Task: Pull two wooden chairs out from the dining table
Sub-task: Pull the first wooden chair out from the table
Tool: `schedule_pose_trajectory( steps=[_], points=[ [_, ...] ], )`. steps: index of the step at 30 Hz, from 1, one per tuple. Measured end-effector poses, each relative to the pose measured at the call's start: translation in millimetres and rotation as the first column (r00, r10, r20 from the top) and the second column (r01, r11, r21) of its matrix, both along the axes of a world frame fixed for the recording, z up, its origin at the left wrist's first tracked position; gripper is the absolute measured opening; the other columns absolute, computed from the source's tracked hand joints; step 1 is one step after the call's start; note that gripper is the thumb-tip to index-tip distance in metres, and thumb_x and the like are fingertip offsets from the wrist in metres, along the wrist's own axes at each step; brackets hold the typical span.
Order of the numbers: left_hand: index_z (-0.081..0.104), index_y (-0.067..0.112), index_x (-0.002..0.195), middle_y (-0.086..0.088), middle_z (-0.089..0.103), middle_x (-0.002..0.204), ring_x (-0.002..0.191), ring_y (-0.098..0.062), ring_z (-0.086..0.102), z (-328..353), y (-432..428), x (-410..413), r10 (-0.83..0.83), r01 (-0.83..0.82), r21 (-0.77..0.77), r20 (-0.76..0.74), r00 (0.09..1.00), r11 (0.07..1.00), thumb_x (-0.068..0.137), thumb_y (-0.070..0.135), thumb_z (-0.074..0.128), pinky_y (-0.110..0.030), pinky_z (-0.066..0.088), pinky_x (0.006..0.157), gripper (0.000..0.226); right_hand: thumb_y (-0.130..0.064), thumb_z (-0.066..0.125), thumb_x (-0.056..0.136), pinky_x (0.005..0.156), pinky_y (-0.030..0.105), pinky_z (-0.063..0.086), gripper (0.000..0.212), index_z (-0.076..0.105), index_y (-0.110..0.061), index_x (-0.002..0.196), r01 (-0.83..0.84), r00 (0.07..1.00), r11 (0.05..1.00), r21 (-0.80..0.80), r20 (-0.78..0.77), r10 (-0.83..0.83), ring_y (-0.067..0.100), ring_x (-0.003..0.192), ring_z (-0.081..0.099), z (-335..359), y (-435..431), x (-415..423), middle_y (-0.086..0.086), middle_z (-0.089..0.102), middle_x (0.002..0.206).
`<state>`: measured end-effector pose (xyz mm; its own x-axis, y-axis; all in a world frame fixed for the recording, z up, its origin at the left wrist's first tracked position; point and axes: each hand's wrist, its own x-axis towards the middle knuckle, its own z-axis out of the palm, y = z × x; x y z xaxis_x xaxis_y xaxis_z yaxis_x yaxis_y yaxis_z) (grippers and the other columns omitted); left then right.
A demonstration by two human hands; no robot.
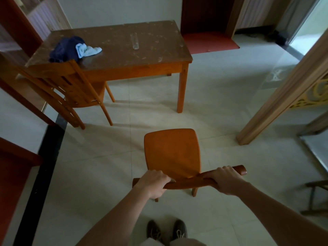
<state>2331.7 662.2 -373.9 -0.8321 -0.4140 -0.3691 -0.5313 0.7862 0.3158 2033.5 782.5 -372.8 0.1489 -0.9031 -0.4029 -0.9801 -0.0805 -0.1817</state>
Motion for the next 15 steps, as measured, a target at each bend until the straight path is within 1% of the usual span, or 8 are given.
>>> schedule_pose_trajectory(
  steps=[3, 6, 9, 11, 12, 13, 14, 15],
  points=[
    [0.060, 0.036, 0.142, -0.001, 0.077, 0.112, 0.090, -0.021, 0.074, -6, 8, 2, -0.007, 0.007, -0.002, -0.006, 1.000, 1.000, 0.105, 0.026, 0.065, -0.039, 0.061, 0.089, 0.038, -0.050, 0.054, 0.105, 0.097, 0.030, 0.057, 0.030, 0.059, -0.047, 0.135, 0.012, 1.000, 1.000, -0.017, 0.025, -0.012, 0.005, 0.098, 0.075, -4, 9, 2, -0.021, 0.076, 0.117],
    [0.058, 0.035, 0.144, -0.002, 0.077, 0.115, 0.091, -0.024, 0.075, -11, 14, 5, -0.007, 0.006, -0.033, -0.026, 1.000, 0.999, 0.105, 0.025, 0.066, -0.038, 0.058, 0.088, 0.041, -0.049, 0.056, 0.104, 0.102, 0.031, 0.055, 0.029, 0.059, -0.047, 0.133, 0.020, 0.999, 0.999, -0.036, 0.039, -0.019, 0.004, 0.106, 0.073, -7, 17, 6, -0.023, 0.074, 0.122],
    [0.059, 0.035, 0.144, -0.002, 0.077, 0.114, 0.089, -0.022, 0.075, -8, 15, 4, 0.004, -0.004, -0.018, -0.007, 1.000, 1.000, 0.105, 0.029, 0.066, -0.037, 0.058, 0.087, 0.040, -0.051, 0.057, 0.104, 0.102, 0.032, 0.055, 0.028, 0.062, -0.046, 0.130, 0.035, 0.999, 0.999, -0.021, 0.033, -0.034, 0.004, 0.105, 0.073, -2, 16, 7, -0.022, 0.075, 0.120],
    [0.059, 0.033, 0.143, -0.001, 0.076, 0.123, 0.093, -0.021, 0.073, 1, 11, 2, 0.030, -0.035, 0.082, 0.060, 0.998, 0.996, 0.100, 0.040, 0.071, -0.036, 0.057, 0.088, 0.045, -0.054, 0.062, 0.100, 0.100, 0.035, 0.057, 0.028, 0.064, -0.044, 0.126, 0.050, 0.998, 0.997, 0.059, 0.036, -0.052, 0.004, 0.099, 0.073, 3, 11, 8, -0.019, 0.076, 0.113],
    [0.058, 0.033, 0.144, 0.000, 0.074, 0.130, 0.099, -0.020, 0.073, 9, 7, 2, 0.057, -0.076, 0.201, 0.099, 0.993, 0.977, 0.096, 0.047, 0.075, -0.037, 0.056, 0.091, 0.054, -0.058, 0.067, 0.095, 0.100, 0.036, 0.057, 0.033, 0.064, -0.044, 0.125, 0.064, 0.996, 0.991, 0.113, 0.055, -0.071, 0.004, 0.098, 0.072, 7, 9, 10, -0.017, 0.076, 0.111],
    [0.056, 0.034, 0.146, 0.002, 0.070, 0.139, 0.111, -0.020, 0.072, 20, 2, 2, 0.096, -0.132, 0.342, 0.121, 0.988, 0.931, 0.091, 0.053, 0.078, -0.041, 0.055, 0.098, 0.062, -0.063, 0.072, 0.089, 0.101, 0.036, 0.056, 0.045, 0.062, -0.045, 0.128, 0.087, 0.989, 0.981, 0.172, 0.102, -0.105, 0.006, 0.101, 0.071, 13, 5, 14, -0.016, 0.075, 0.113],
    [0.054, 0.037, 0.146, 0.005, 0.066, 0.146, 0.124, -0.019, 0.068, 34, -4, 2, 0.159, -0.186, 0.436, 0.099, 0.982, 0.881, 0.088, 0.059, 0.078, -0.046, 0.052, 0.105, 0.067, -0.070, 0.074, 0.082, 0.102, 0.034, 0.055, 0.059, 0.058, -0.047, 0.134, 0.115, 0.970, 0.969, 0.218, 0.184, -0.156, 0.007, 0.108, 0.069, 23, 1, 18, -0.017, 0.073, 0.119],
    [0.054, 0.041, 0.145, 0.008, 0.062, 0.149, 0.132, -0.019, 0.062, 50, -12, 2, 0.251, -0.235, 0.473, 0.030, 0.968, 0.849, 0.087, 0.066, 0.074, -0.050, 0.051, 0.109, 0.066, -0.081, 0.071, 0.075, 0.100, 0.031, 0.054, 0.074, 0.053, -0.049, 0.139, 0.156, 0.930, 0.959, 0.235, 0.292, -0.223, 0.009, 0.115, 0.067, 35, -4, 23, -0.018, 0.068, 0.126]
  ],
)
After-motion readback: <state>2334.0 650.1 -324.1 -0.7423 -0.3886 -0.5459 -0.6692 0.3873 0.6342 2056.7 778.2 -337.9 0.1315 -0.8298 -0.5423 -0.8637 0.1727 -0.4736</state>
